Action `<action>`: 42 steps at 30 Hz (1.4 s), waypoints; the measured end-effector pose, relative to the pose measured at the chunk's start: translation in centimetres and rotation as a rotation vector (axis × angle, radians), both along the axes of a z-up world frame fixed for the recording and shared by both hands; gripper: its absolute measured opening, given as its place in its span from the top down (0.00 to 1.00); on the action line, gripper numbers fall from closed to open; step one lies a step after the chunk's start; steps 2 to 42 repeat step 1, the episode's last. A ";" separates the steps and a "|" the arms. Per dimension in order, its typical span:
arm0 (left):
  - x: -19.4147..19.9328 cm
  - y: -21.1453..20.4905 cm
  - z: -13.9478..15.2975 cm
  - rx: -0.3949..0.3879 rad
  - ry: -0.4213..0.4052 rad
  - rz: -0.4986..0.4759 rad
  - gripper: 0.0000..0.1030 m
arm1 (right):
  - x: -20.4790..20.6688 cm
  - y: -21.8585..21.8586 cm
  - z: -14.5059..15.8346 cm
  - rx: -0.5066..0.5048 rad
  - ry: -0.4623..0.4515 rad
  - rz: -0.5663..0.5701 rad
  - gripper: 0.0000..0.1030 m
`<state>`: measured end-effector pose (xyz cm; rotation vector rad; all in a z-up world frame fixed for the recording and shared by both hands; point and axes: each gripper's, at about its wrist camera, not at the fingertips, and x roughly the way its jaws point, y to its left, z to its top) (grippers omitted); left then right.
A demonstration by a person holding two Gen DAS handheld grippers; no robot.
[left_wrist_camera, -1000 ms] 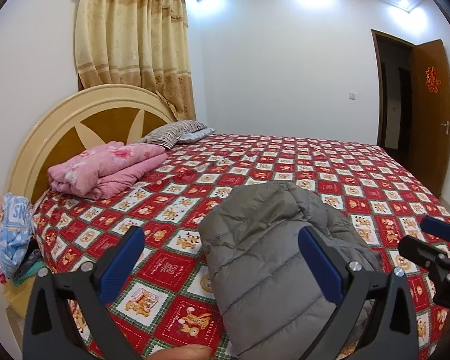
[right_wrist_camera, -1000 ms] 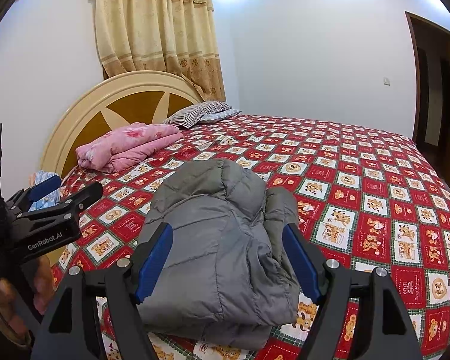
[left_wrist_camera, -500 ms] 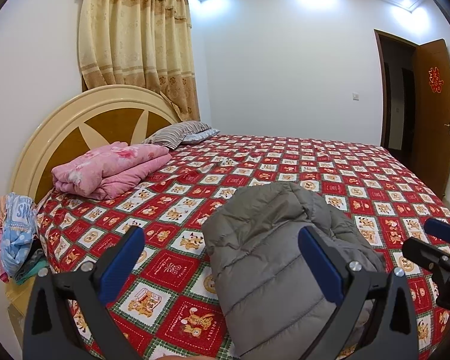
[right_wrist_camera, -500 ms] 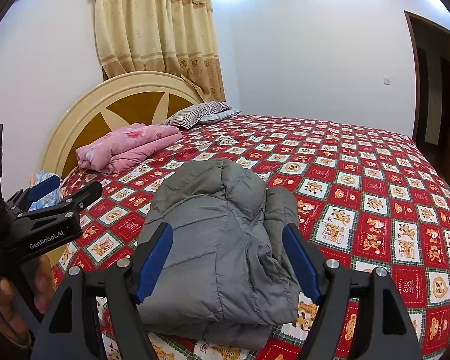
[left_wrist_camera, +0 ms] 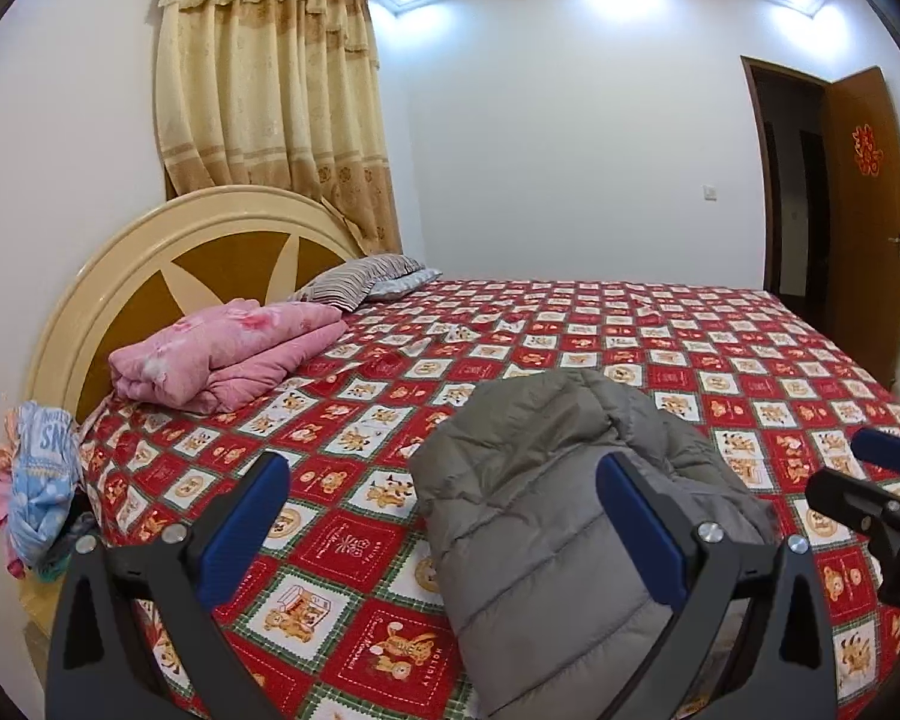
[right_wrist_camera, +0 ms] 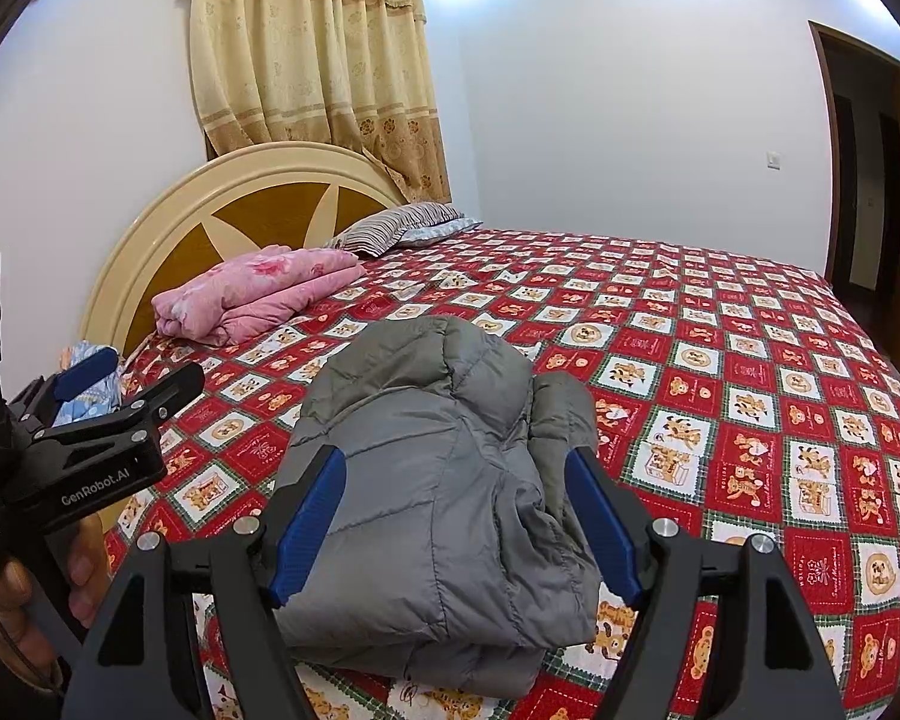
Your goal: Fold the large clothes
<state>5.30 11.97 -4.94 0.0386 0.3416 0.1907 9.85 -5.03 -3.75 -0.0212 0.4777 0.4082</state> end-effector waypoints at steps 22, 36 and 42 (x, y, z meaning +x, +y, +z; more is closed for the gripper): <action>0.0 0.1 0.0 -0.013 0.002 -0.003 0.00 | 0.0 0.0 0.0 0.002 0.001 -0.001 0.27; 0.0 0.1 0.0 -0.013 0.002 -0.003 0.00 | 0.0 0.0 0.0 0.002 0.001 -0.001 0.27; 0.0 0.1 0.0 -0.013 0.002 -0.003 0.00 | 0.0 0.0 0.0 0.002 0.001 -0.001 0.27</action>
